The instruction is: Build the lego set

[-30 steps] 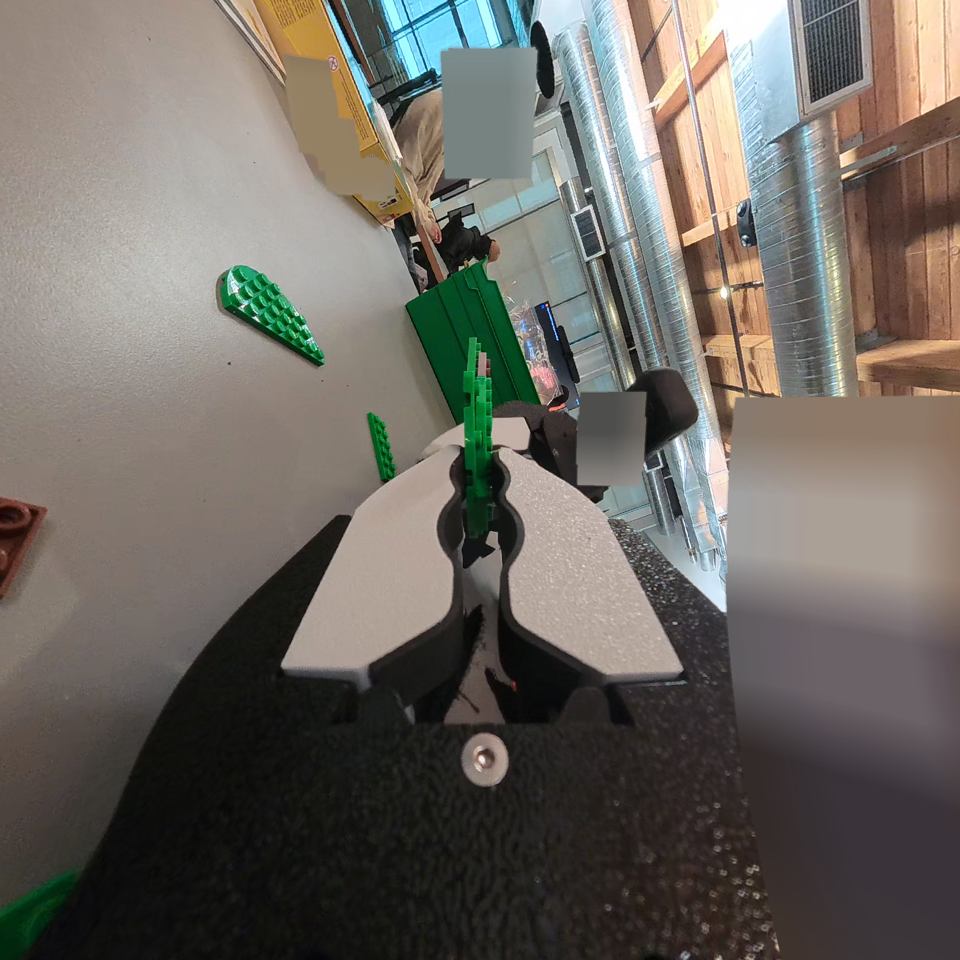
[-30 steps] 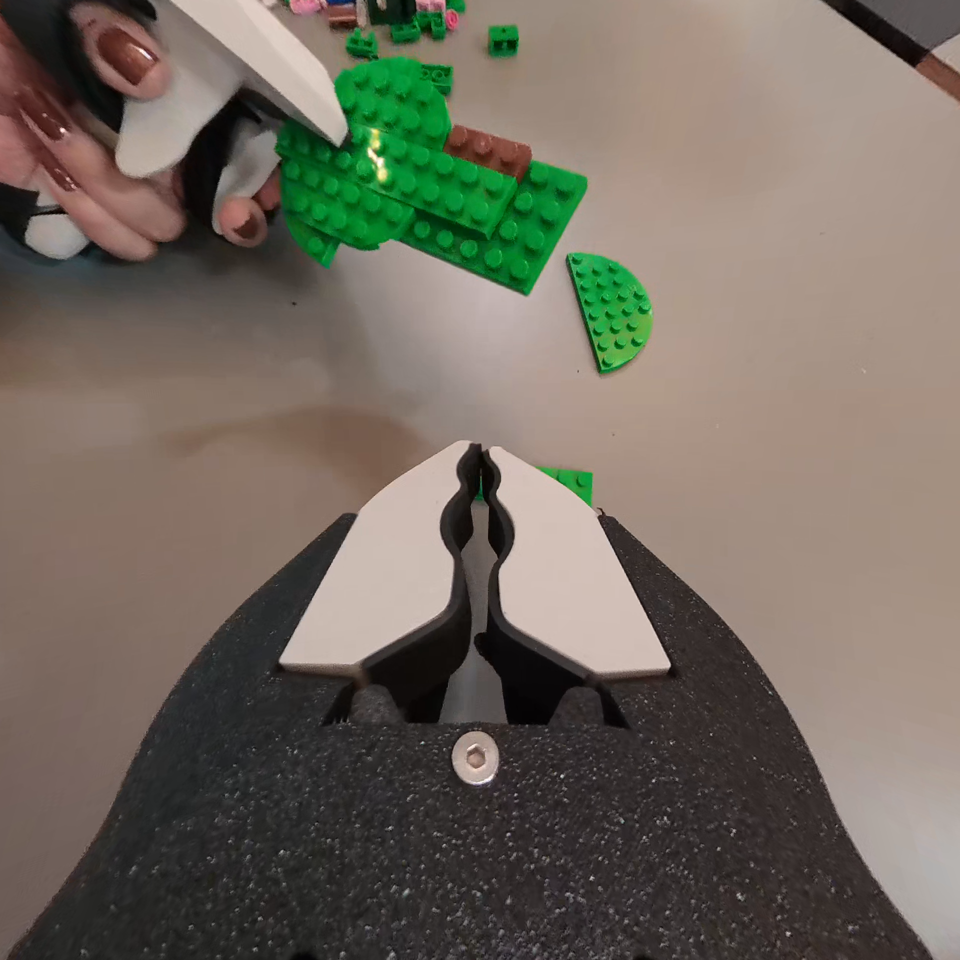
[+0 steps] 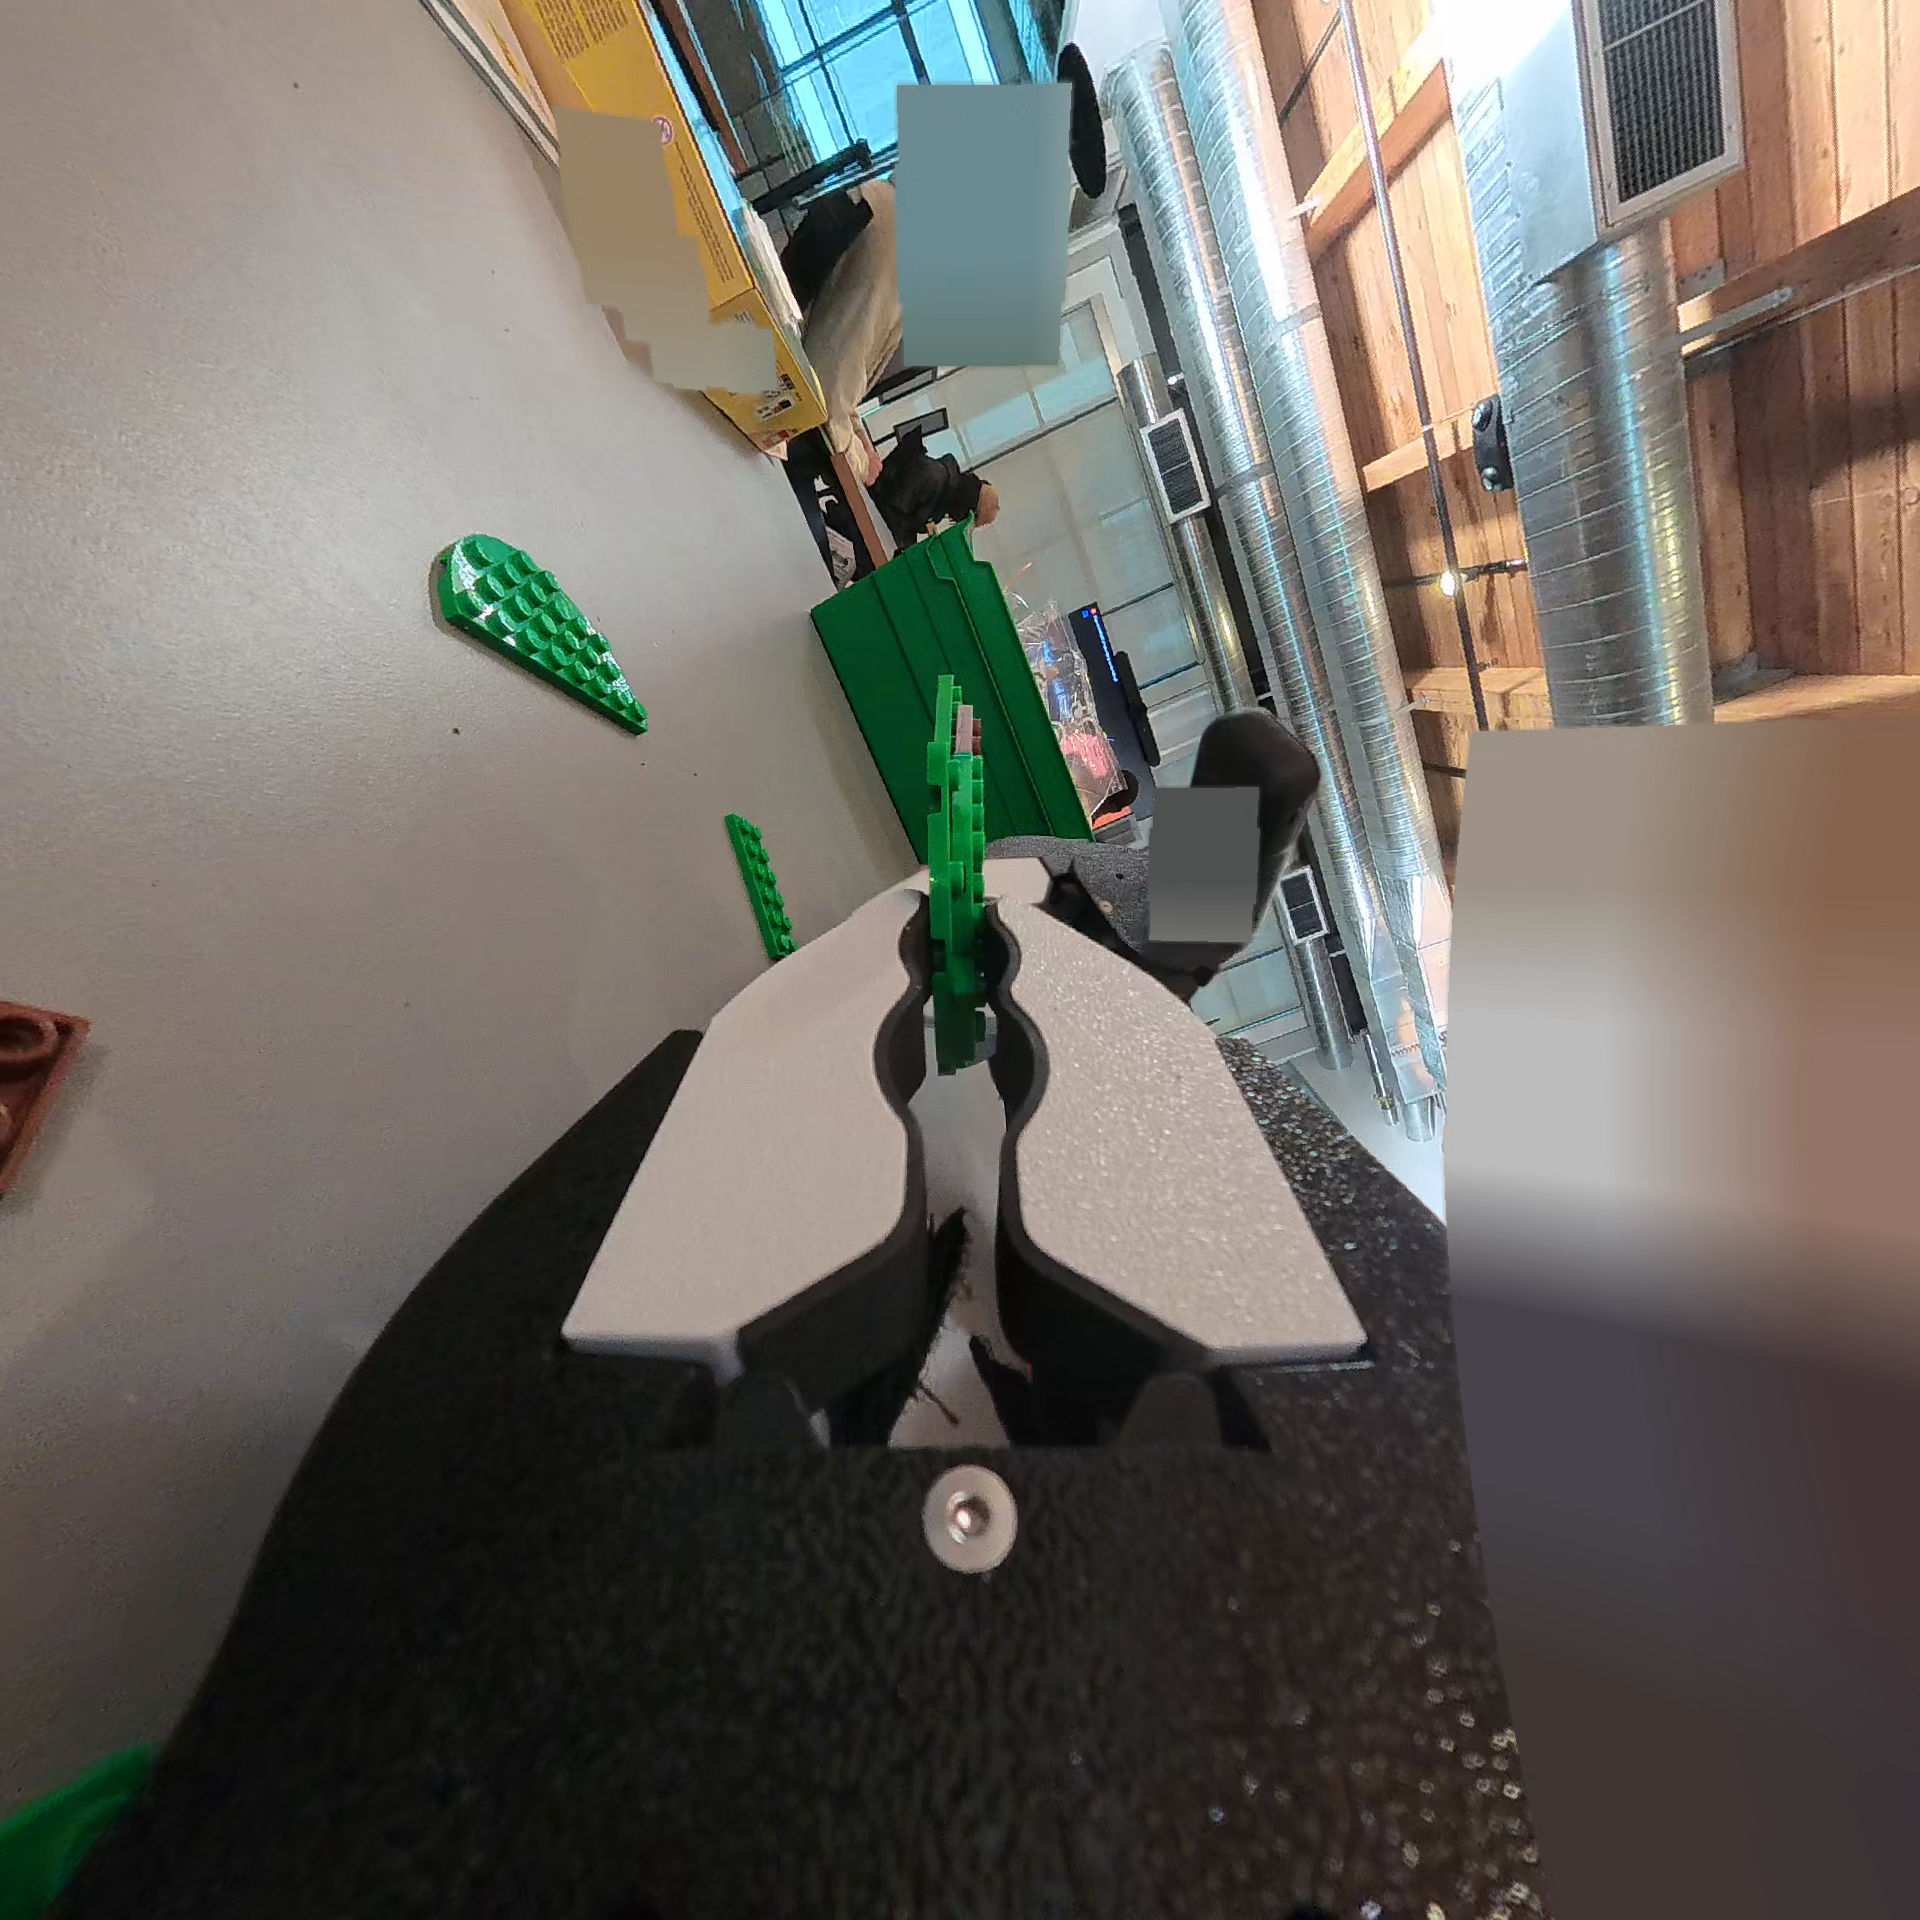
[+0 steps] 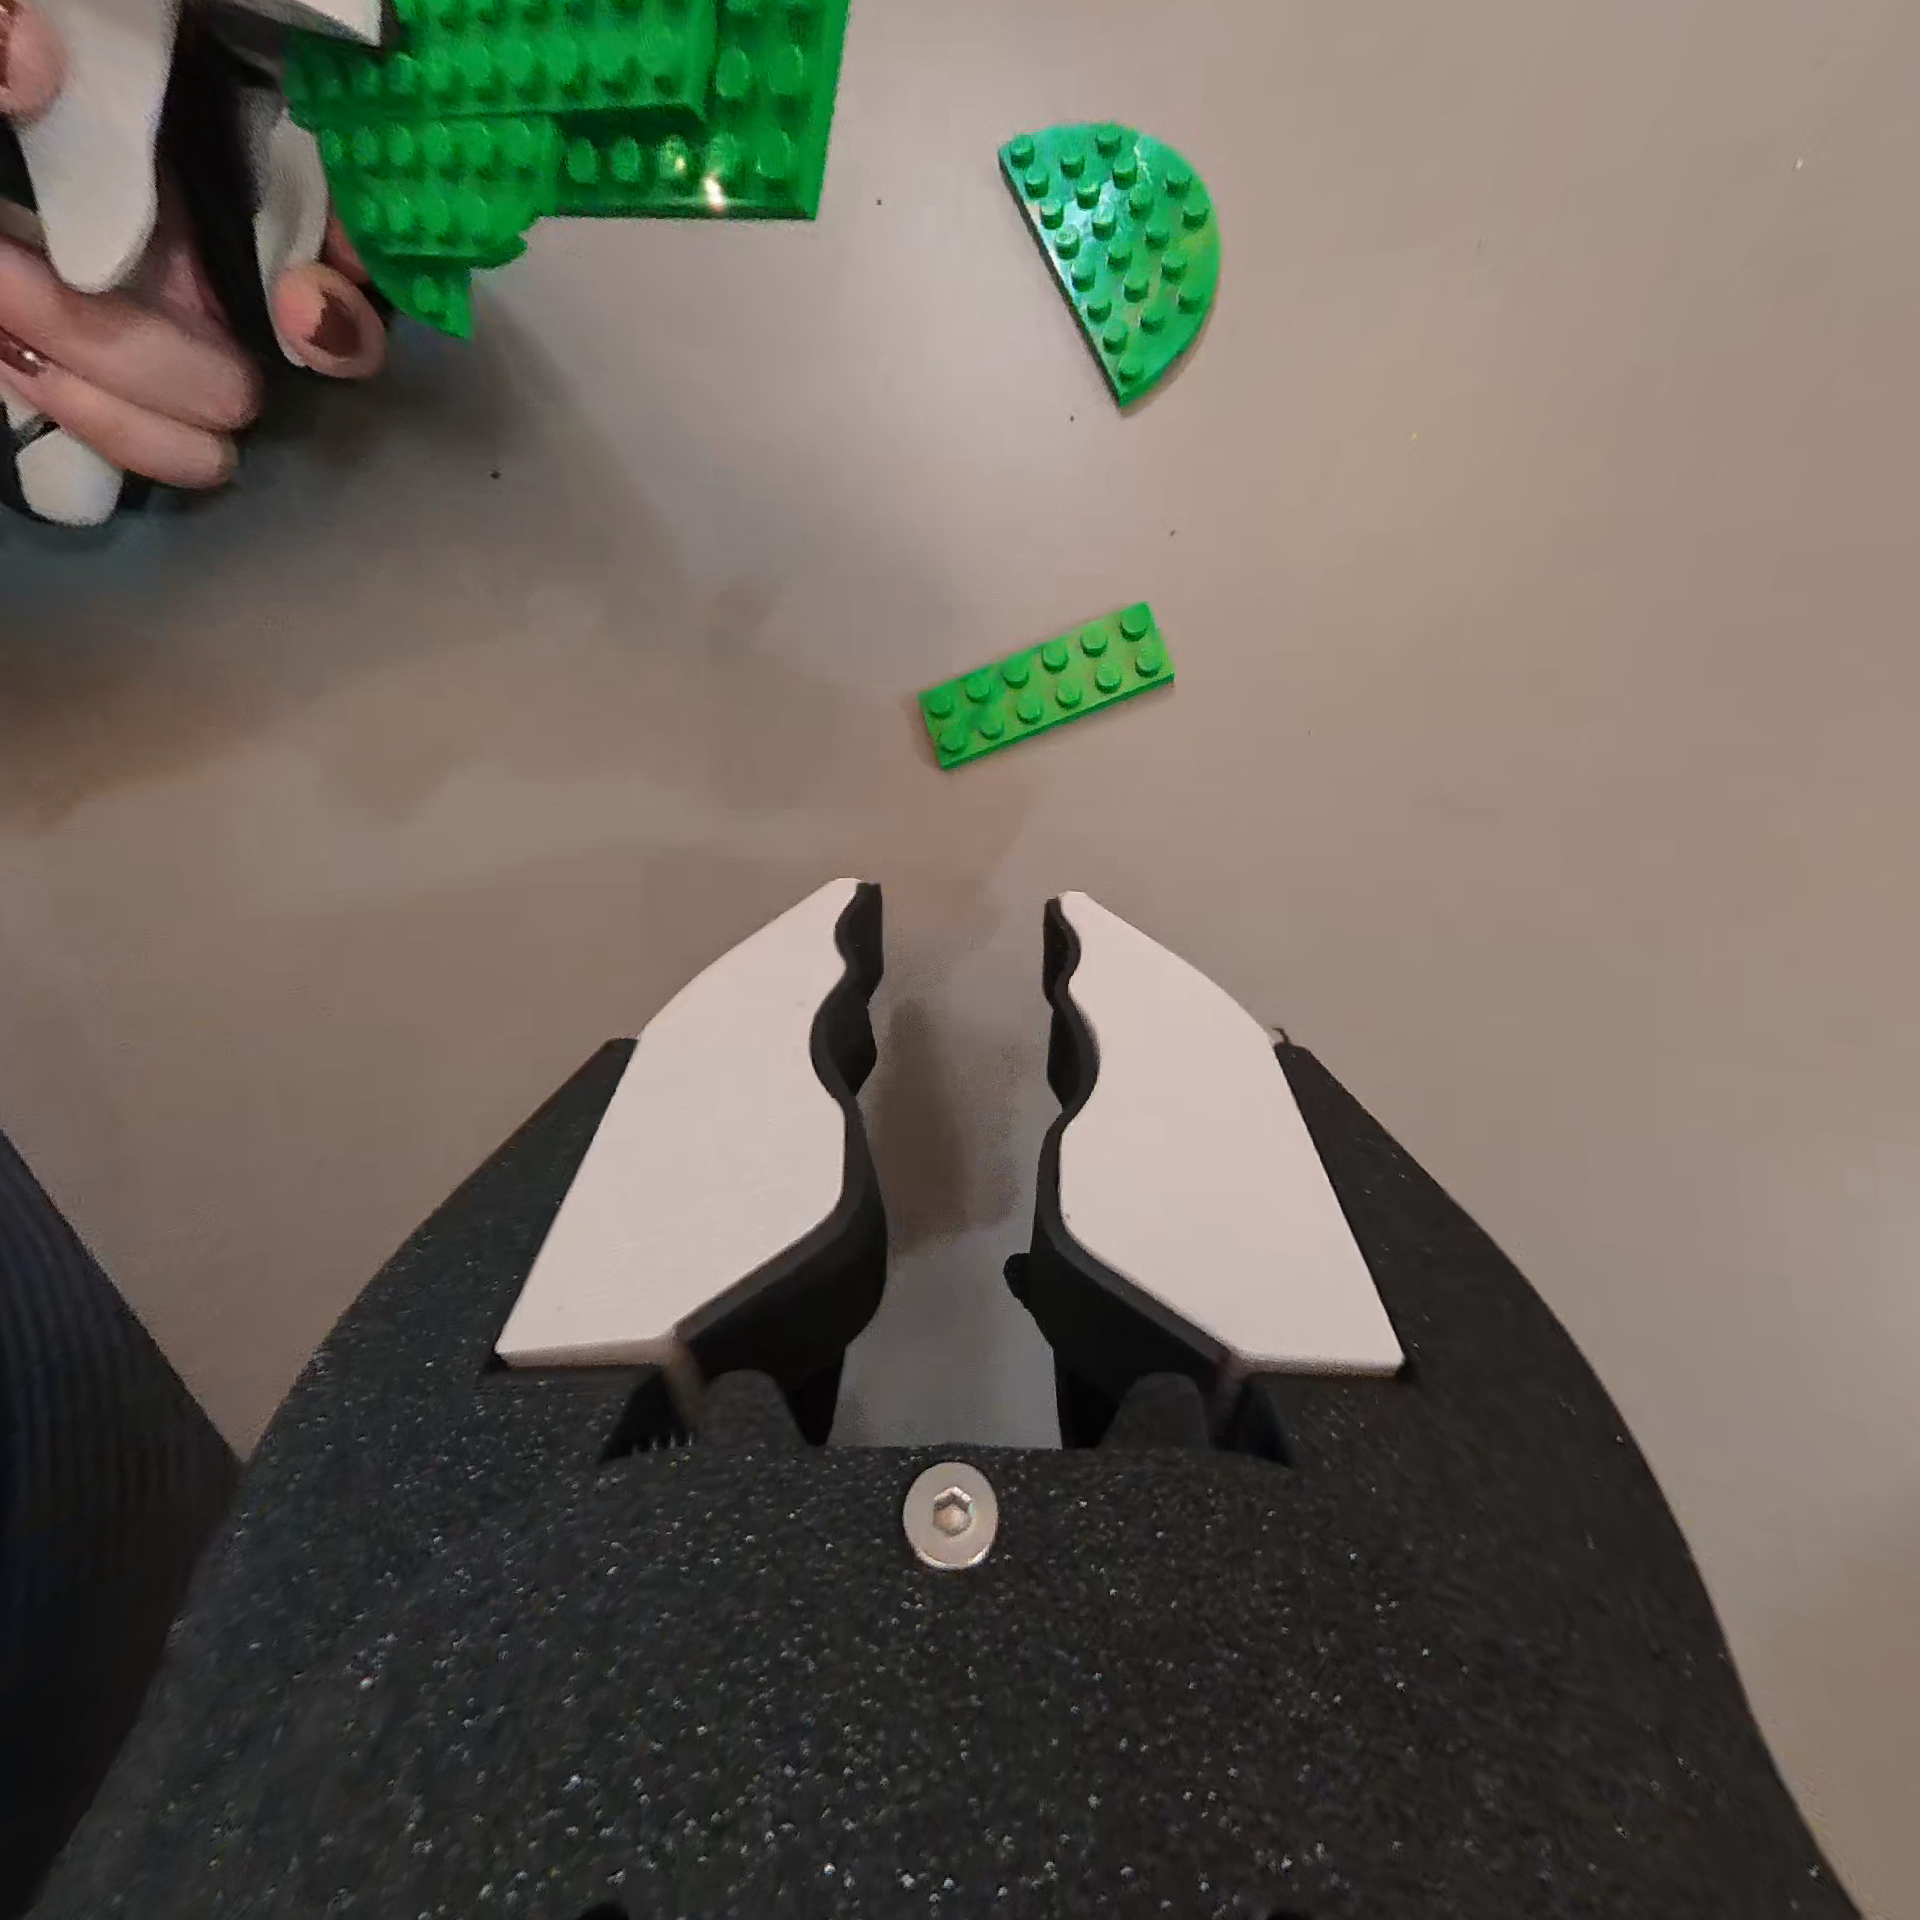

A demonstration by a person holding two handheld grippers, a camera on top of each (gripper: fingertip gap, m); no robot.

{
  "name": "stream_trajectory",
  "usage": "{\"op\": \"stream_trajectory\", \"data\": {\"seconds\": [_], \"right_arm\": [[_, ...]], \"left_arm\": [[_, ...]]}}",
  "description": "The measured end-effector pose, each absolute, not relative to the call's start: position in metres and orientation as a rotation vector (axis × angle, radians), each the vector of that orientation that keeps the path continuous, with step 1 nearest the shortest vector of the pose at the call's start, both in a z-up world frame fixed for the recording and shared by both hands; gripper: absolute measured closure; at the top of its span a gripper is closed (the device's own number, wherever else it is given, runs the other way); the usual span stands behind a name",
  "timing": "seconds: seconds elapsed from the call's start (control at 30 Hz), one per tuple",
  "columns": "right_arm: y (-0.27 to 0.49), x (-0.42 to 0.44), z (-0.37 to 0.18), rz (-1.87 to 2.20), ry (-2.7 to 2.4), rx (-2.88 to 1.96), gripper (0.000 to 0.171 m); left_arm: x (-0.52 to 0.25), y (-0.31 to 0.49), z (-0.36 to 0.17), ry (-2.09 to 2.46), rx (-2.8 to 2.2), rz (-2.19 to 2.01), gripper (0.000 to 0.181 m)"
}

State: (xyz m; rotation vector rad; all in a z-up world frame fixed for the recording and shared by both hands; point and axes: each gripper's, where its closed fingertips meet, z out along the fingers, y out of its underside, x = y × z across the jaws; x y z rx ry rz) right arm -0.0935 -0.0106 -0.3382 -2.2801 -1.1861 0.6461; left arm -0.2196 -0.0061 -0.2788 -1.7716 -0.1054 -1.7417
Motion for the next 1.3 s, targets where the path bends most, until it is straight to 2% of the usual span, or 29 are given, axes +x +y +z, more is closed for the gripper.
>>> {"op": "stream_trajectory", "data": {"seconds": [0.2, 0.43, 0.8, 0.97, 1.13, 1.23, 1.3], "right_arm": [[0.003, -0.112, -0.341, 0.644, -1.119, -2.309, 0.130], [0.014, -0.122, -0.348, 0.487, -1.153, -2.376, 0.131], [0.017, -0.130, -0.347, 0.575, -1.410, -2.404, 0.129], [0.014, -0.145, -0.345, 0.703, -1.567, -2.264, 0.129], [0.024, -0.143, -0.329, 0.688, -1.299, -2.205, 0.132], [0.014, -0.135, -0.345, 0.592, -1.181, -2.290, 0.121], [0.009, -0.137, -0.345, 0.562, -1.143, -2.296, 0.121]], "left_arm": [[-0.219, -0.006, -0.279, -0.094, -1.777, -1.723, 0.174], [-0.219, -0.007, -0.279, -0.089, -1.777, -1.718, 0.174], [-0.220, -0.006, -0.276, -0.095, -1.755, -1.726, 0.174], [-0.225, -0.003, -0.273, -0.125, -1.717, -1.741, 0.174], [-0.236, 0.004, -0.269, -0.177, -1.651, -1.680, 0.174], [-0.243, 0.008, -0.266, -0.211, -1.615, -1.606, 0.174], [-0.244, 0.009, -0.265, -0.233, -1.597, -1.572, 0.174]]}}
